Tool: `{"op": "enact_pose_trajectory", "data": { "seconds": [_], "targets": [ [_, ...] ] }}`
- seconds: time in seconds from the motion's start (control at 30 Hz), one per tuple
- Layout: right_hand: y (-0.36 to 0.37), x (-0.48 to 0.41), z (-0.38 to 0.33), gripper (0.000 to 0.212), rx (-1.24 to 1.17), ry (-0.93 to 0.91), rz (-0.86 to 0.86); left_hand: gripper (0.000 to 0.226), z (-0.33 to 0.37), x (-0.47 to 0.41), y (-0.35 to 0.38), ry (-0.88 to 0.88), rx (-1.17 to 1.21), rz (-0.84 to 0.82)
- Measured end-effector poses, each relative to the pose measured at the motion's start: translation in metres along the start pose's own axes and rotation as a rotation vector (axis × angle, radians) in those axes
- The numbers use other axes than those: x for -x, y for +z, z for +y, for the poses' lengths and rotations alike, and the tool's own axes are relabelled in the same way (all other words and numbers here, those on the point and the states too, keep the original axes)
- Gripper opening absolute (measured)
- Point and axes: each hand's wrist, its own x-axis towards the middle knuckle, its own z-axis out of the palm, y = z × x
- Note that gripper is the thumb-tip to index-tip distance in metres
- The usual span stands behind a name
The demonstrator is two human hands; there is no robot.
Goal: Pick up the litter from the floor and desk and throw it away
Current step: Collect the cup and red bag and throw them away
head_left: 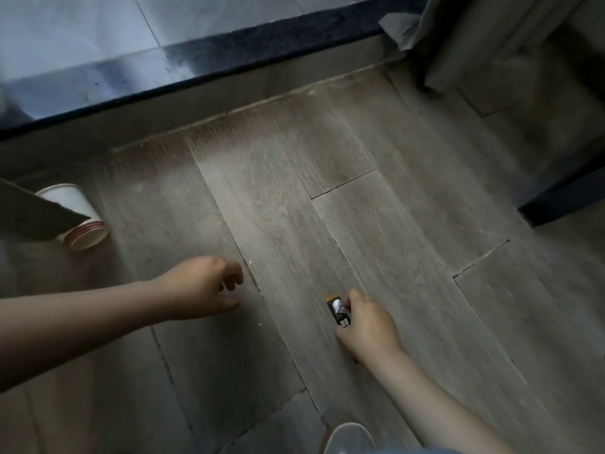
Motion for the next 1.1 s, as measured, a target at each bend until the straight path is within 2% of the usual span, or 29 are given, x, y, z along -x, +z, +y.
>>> {"op": "enact_pose_trajectory", "data": {
  "seconds": [0.3,0.53,0.73,0.93,1.1],
  "targets": [
    [0.002,-0.031,-0.064,0.028,-0.074,-0.208,0.016,0.038,-0.035,0.038,-0.006,-0.14,0.002,0.125],
    [0.008,-0.047,-0.127,0.034,-0.108,-0.385,-0.002,0.046,-0.093,0.06,-0.025,-0.321,-0.052,0.38],
    [0.011,-0.053,-0.151,0.032,-0.179,-0.419,-0.019,0.066,-0.136,0.065,-0.032,-0.498,0.023,0.562],
    [0.018,-0.053,-0.145,0.024,-0.193,-0.43,-0.012,0.062,-0.158,0.071,-0.047,-0.659,-0.023,0.748],
    [0.019,-0.056,-0.145,0.023,-0.182,-0.421,-0.001,0.067,-0.166,0.076,-0.063,-0.757,-0.048,0.74]
  ]
}}
